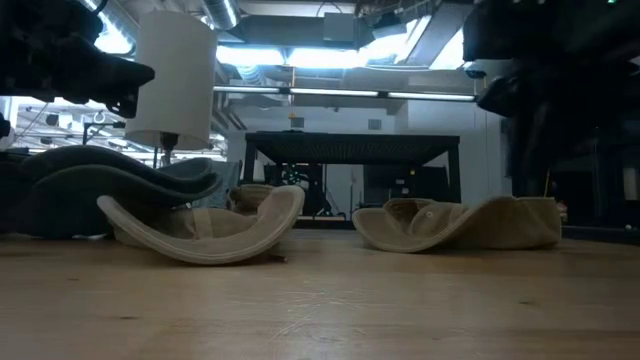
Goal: Pick & Place hat
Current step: Put the right brown cap on the shelf
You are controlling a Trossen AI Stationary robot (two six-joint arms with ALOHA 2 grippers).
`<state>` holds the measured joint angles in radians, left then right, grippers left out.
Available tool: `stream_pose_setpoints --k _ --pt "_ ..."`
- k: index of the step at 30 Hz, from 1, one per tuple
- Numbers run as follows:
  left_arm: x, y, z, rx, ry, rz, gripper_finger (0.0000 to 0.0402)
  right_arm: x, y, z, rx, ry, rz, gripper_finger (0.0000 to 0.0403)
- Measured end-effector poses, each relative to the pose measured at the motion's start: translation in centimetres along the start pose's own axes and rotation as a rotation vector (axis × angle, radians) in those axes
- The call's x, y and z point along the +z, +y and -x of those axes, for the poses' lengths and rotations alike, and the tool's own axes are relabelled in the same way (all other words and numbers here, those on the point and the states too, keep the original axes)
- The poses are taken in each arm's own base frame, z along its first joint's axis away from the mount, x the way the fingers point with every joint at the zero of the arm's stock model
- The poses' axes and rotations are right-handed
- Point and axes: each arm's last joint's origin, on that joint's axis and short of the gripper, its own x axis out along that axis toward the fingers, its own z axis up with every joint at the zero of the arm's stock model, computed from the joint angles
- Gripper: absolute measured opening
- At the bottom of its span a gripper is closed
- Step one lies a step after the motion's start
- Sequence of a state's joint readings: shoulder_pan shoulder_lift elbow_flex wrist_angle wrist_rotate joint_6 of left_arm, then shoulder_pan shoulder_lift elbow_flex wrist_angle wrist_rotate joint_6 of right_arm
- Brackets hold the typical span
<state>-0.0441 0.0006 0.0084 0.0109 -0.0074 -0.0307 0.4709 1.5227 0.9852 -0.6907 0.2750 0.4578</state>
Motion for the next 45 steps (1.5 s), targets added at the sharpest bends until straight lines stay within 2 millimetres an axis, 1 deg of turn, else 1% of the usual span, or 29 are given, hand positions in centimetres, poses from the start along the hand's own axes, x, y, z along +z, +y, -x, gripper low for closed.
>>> stream_pose_setpoints --k 5,8,11,17,20,22,24,27,30,34,35,40,42,45 --pt "0.0 0.0 0.0 0.0 0.0 0.0 0.0008 0.6 0.0 0.0 -0.066 -0.08 0.115 0.0174" --pt "0.0 0.0 0.0 0.0 0.0 0.0 0.0008 0.9 0.2 -0.4 -0.091 -0.106 0.204 0.0189" --pt "0.0 0.0 0.0 0.0 0.0 0.0 0.0009 0.8 0.3 -1.4 -0.147 -0.08 0.291 0.0192" --pt "0.0 0.0 0.0 0.0 0.0 0.0 0.0013 0.3 0.5 -4.6 -0.268 0.017 0.425 0.0193" --pt "0.0 0.0 0.0 0.0 0.0 0.0 0.0012 0.1 0.6 -5.8 -0.311 0.037 0.441 0.0193" --pt "0.0 0.0 0.0 0.0 0.0 0.0 0.001 0.3 0.8 -6.3 -0.337 0.014 0.413 0.0191" --pt "0.0 0.0 0.0 0.0 0.0 0.0 0.0011 0.6 1.0 -6.4 -0.337 -0.029 0.361 0.0182" --pt "0.0 0.0 0.0 0.0 0.0 0.0 0.0013 1.0 1.2 -6.4 -0.322 -0.081 0.289 0.0153" --pt "0.0 0.0 0.0 0.0 0.0 0.0 0.0012 1.0 1.2 -6.4 -0.317 -0.095 0.231 0.0107" --pt "0.0 0.0 0.0 0.0 0.0 0.0 0.0009 1.1 1.2 -6.4 -0.327 -0.118 0.144 0.0028" --pt "0.0 0.0 0.0 0.0 0.0 0.0 0.0008 1.2 1.2 -6.4 -0.331 -0.125 0.126 0.0018" --pt "0.0 0.0 0.0 0.0 0.0 0.0 0.0008 1.6 1.3 -6.1 -0.315 -0.161 0.024 0.0022" --pt "0.0 0.0 0.0 0.0 0.0 0.0 0.0008 2.5 1.6 -5.5 -0.294 -0.186 0.016 0.0015" --pt "0.0 0.0 0.0 0.0 0.0 0.0 0.001 4.2 2.3 -4.0 -0.273 -0.222 0.05 0.0014"
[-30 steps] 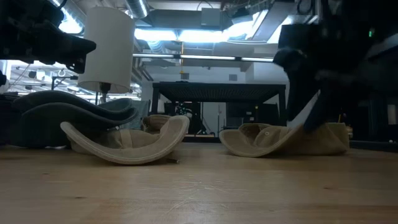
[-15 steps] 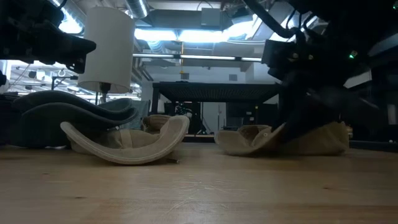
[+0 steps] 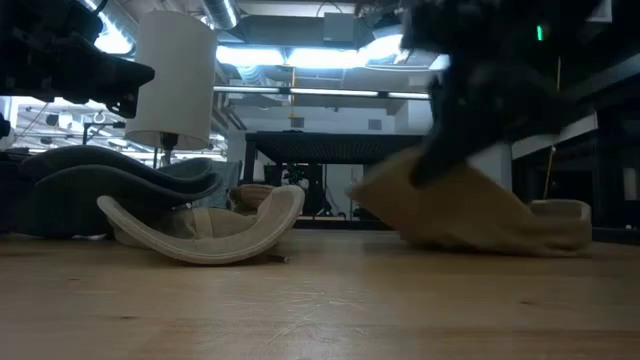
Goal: Pick & Place hat
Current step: Put the right brown cap on the shelf
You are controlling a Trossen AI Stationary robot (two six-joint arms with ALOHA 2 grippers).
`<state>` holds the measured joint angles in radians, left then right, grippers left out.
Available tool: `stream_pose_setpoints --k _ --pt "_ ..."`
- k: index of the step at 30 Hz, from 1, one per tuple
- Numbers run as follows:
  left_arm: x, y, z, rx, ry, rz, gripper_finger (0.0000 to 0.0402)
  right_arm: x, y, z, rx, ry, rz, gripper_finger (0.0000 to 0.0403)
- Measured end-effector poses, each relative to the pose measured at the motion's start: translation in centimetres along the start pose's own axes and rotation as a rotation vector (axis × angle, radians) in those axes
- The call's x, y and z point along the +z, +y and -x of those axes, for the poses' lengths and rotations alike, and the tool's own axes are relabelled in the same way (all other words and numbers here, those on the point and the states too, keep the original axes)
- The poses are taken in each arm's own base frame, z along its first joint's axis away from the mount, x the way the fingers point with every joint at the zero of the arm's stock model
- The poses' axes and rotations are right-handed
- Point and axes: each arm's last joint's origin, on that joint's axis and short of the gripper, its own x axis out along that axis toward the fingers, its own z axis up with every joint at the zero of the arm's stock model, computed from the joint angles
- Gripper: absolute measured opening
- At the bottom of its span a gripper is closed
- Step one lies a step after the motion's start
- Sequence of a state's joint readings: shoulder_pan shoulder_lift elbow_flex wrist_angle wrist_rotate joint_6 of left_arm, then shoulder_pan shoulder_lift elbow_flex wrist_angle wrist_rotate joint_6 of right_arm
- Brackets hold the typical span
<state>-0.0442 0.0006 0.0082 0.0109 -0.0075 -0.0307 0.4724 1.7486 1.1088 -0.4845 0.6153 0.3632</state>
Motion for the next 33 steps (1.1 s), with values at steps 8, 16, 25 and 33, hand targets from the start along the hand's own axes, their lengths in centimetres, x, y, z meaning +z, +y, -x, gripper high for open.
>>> stream_pose_setpoints --k 8,16,25,33 --pt "0.0 0.0 0.0 0.0 0.0 0.0 0.0012 5.1 -0.5 3.6 -0.024 -0.097 0.069 0.0014" --pt "0.0 0.0 0.0 0.0 0.0 0.0 0.0013 9.4 -1.8 6.5 -0.006 -0.228 -0.002 0.0014" --pt "0.0 0.0 0.0 0.0 0.0 0.0 0.0009 6.4 -3.7 7.6 -0.006 -0.337 -0.281 0.0014" --pt "0.2 0.0 0.0 0.0 -0.018 -0.041 0.001 2.2 -6.2 10.5 0.196 -0.676 -0.508 0.0014"
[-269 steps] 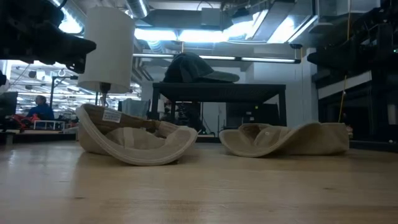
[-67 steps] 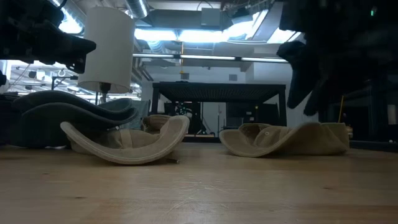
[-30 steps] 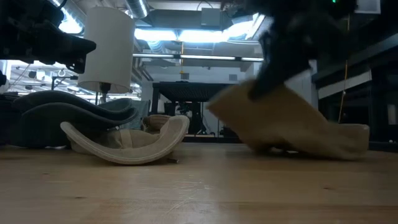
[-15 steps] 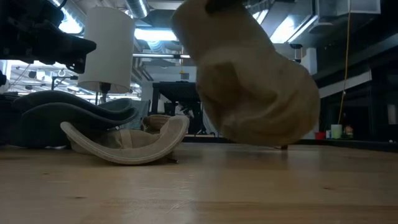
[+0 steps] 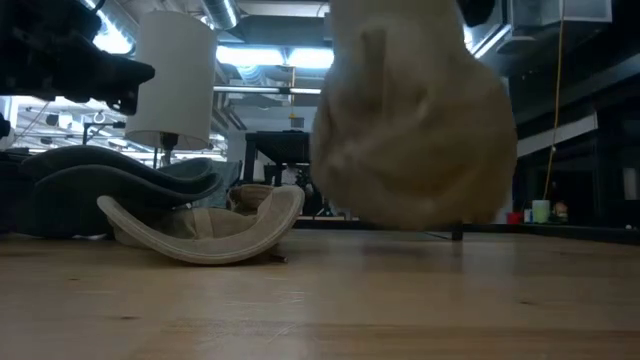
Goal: Pick & Place hat
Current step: Put the right brown cap on the shelf
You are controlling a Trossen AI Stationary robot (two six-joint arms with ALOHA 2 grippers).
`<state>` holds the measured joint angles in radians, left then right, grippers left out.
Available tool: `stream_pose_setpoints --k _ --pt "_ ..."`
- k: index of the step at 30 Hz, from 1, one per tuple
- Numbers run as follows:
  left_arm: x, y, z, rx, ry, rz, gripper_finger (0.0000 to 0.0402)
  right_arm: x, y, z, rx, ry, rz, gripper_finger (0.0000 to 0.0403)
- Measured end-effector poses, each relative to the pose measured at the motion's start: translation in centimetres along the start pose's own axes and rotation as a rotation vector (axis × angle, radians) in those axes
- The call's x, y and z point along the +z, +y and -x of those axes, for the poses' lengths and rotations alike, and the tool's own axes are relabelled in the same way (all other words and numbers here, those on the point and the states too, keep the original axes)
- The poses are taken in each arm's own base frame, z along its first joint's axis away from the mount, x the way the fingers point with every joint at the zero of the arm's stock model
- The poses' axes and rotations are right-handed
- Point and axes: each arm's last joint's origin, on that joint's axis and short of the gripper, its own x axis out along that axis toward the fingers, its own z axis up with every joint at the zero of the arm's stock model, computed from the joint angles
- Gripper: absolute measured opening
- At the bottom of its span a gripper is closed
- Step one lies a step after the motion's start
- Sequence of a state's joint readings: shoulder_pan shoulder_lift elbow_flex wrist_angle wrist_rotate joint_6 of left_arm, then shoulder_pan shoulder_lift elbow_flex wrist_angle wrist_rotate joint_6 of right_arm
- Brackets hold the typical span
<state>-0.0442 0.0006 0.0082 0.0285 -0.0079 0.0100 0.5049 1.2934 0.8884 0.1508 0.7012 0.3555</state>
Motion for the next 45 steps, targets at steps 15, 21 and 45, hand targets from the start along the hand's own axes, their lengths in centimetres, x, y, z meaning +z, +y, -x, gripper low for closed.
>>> stream_pose_setpoints --k 15,21,45 --pt "0.7 0.0 0.0 -0.005 -0.068 0.201 0.0013 -1.4 -2.1 1.3 0.078 -0.152 -0.011 0.0014" --pt "0.8 0.1 0.0 0.035 -0.086 0.188 0.0011 -0.6 -3.4 0.4 0.02 -0.191 -0.01 0.0014" --pt "4.9 -2.6 -8.2 -0.002 0.31 -0.408 0.0199 1.5 -5.9 -1.1 0.073 -0.3 -0.183 0.0014"
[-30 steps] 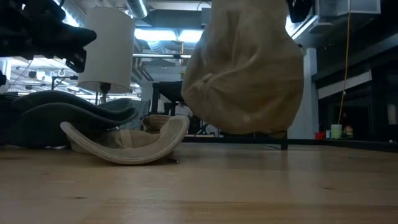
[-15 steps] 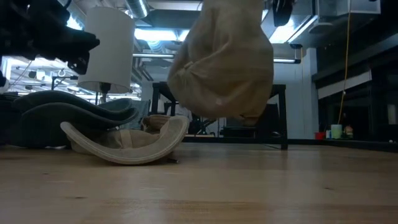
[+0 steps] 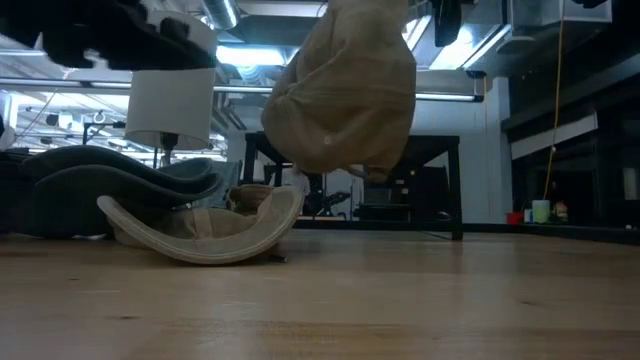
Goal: Pick & Place hat
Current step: Put the right brown cap on the shelf
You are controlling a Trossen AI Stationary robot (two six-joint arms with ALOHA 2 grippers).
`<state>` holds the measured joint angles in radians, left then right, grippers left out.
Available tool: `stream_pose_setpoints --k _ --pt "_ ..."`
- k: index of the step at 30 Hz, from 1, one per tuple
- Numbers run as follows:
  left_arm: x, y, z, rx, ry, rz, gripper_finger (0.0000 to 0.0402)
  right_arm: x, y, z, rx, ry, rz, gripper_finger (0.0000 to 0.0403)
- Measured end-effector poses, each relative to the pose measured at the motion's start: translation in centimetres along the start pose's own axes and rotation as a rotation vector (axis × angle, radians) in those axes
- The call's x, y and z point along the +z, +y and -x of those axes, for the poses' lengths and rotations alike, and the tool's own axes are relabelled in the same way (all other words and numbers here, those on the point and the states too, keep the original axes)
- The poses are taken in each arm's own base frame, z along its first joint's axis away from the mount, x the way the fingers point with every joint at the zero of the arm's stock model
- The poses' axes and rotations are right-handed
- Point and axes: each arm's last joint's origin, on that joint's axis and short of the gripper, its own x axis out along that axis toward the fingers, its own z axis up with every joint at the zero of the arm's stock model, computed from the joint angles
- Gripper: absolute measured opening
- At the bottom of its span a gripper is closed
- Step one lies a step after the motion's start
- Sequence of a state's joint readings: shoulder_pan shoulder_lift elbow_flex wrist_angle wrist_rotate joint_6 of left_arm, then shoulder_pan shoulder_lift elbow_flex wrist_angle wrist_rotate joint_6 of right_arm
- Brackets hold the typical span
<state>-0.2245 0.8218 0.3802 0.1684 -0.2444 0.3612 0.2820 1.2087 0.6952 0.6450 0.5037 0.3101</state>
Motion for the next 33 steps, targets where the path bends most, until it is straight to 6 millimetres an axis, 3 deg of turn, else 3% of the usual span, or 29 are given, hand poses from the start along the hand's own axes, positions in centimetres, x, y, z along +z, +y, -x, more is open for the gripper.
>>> stream_pose_setpoints --k 6,11,24,33 --pt "3.3 -0.5 -3.4 0.045 0.076 -0.107 0.0207 0.0 -0.1 -0.1 -0.003 -0.004 -0.001 0.0014" --pt "4.7 -1.5 -6.2 0.0 0.142 -0.206 0.0208 -0.2 -0.1 -0.2 -0.005 0.0 0.005 0.0014" --pt "5.4 -2.7 -11.4 0.058 0.341 -0.336 0.0208 -0.4 -0.1 -0.3 0.01 0.017 0.012 0.0014" --pt "4.9 -3.5 -13.0 0.005 0.449 -0.39 0.0208 -0.4 0.0 -0.3 0.026 0.023 0.016 0.0014"
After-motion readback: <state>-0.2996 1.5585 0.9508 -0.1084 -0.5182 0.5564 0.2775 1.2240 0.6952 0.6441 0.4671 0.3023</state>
